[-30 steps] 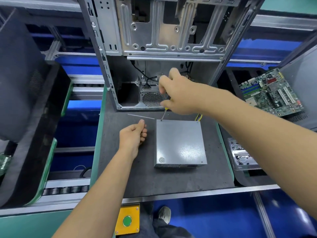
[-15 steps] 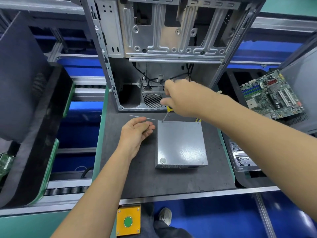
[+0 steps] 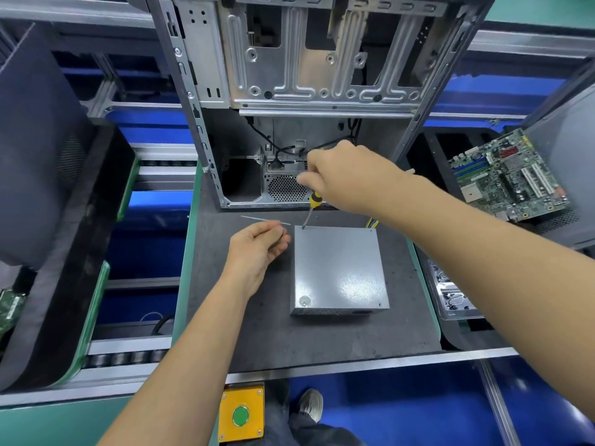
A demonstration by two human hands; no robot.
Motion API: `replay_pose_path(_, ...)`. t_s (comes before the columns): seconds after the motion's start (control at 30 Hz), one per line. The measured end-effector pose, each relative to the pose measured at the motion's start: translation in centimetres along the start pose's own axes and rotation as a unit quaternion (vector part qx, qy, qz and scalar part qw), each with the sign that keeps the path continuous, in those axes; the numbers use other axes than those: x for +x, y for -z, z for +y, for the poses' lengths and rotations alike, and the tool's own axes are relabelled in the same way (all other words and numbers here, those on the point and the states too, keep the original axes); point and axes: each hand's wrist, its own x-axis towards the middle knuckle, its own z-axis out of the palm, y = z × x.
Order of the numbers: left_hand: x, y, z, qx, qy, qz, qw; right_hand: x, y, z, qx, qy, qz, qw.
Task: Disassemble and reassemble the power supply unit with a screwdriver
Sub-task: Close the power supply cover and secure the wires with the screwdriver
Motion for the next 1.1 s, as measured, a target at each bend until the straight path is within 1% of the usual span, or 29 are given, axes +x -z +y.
replay_pose_path(0.03,-0.1,-0.1,0.0,0.000,0.000,0.000,1.000,-0.1,-0.1,0.0,-0.014,0.002,0.010,1.000)
replay_pose_path(0.07,-0.1,-0.1,0.0,0.001,-0.001,0.001,1.000,-0.2,-0.2,0.0,-0.005,0.019,0.011,1.000)
replay_pose_path(0.13,-0.2,-0.3,0.1,0.000,-0.003,0.000,1.000,-0.2,-0.1,0.1,0.057,0.054,-0.017,0.997)
replay_pose_path(0.17,-0.3,-0.4,0.1,0.000,-0.003,0.000,1.000,0.0,-0.1,0.0,0.058,0.058,-0.027,0.996)
replay_pose_path(0.2,-0.3,-0.5,0.1,0.000,-0.003,0.001,1.000,0.0,-0.2,-0.1,0.040,0.053,-0.023,0.998)
replay_pose_path(0.27,-0.4,-0.7,0.3,0.001,-0.004,0.003,1.000,0.0,-0.2,-0.2,-0.032,0.013,-0.003,0.999)
replay_pose_path(0.3,-0.5,-0.7,0.3,0.000,-0.004,0.001,1.000,-0.2,-0.1,-0.1,-0.040,0.000,-0.003,0.999)
replay_pose_path(0.33,-0.5,-0.8,0.4,-0.002,-0.005,-0.002,1.000,-0.2,-0.1,0.0,-0.017,0.011,-0.012,1.000)
replay_pose_path(0.4,-0.6,-0.9,0.4,-0.007,-0.005,-0.007,1.000,-0.2,0.0,0.5,0.075,0.057,-0.041,0.995)
replay_pose_path(0.43,-0.7,-0.9,0.5,-0.008,-0.005,-0.009,1.000,-0.1,0.1,0.6,0.088,0.063,-0.041,0.993)
replay_pose_path(0.47,-0.7,-0.9,0.5,-0.009,-0.005,-0.008,1.000,0.0,0.1,0.5,0.080,0.056,-0.031,0.995)
replay_pose_path(0.57,-0.7,-1.0,0.6,-0.011,-0.002,-0.006,1.000,-0.1,-0.4,0.3,-0.003,-0.009,0.001,1.000)
replay_pose_path(0.6,-0.7,-1.1,0.6,-0.012,-0.002,-0.007,1.000,-0.3,-0.5,0.4,0.008,-0.009,-0.003,1.000)
replay_pose_path(0.67,-0.7,-1.1,0.6,-0.014,-0.006,-0.011,1.000,-0.5,-0.6,0.9,0.091,0.032,-0.032,0.995)
replay_pose_path(0.7,-0.7,-1.1,0.6,-0.015,-0.008,-0.011,1.000,-0.6,-0.5,1.1,0.113,0.051,-0.038,0.992)
replay_pose_path(0.73,-0.7,-1.1,0.6,-0.014,-0.009,-0.010,1.000,-0.6,-0.5,1.2,0.111,0.060,-0.027,0.992)
replay_pose_path(0.77,-0.7,-1.1,0.6,-0.013,-0.010,-0.009,1.000,-0.6,-0.7,1.1,0.093,0.051,-0.010,0.994)
replay_pose_path(0.83,-0.7,-1.1,0.5,-0.015,-0.010,-0.008,1.000,-0.8,-1.1,0.6,0.035,0.003,0.038,0.999)
replay_pose_path(0.87,-0.7,-1.2,0.5,-0.016,-0.009,-0.009,1.000,-0.9,-1.3,0.5,0.029,-0.006,0.051,0.998)
replay_pose_path(0.9,-0.8,-1.3,0.5,-0.017,-0.008,-0.010,1.000,-1.0,-1.4,0.6,0.056,0.001,0.039,0.998)
replay_pose_path(0.97,-0.7,-1.3,0.4,-0.018,-0.010,-0.009,1.000,-1.0,-1.0,1.1,0.145,0.050,-0.025,0.988)
replay_pose_path(1.0,-0.8,-1.3,0.4,-0.016,-0.010,-0.010,1.000,-0.9,-0.8,1.3,0.152,0.067,-0.049,0.985)
replay_pose_path(1.03,-0.8,-1.3,0.4,-0.017,-0.010,-0.011,1.000,-0.8,-0.7,1.3,0.138,0.071,-0.047,0.987)
replay_pose_path(1.1,-0.8,-1.4,0.4,-0.020,-0.007,-0.011,1.000,-0.6,-1.3,1.0,0.086,0.032,0.018,0.996)
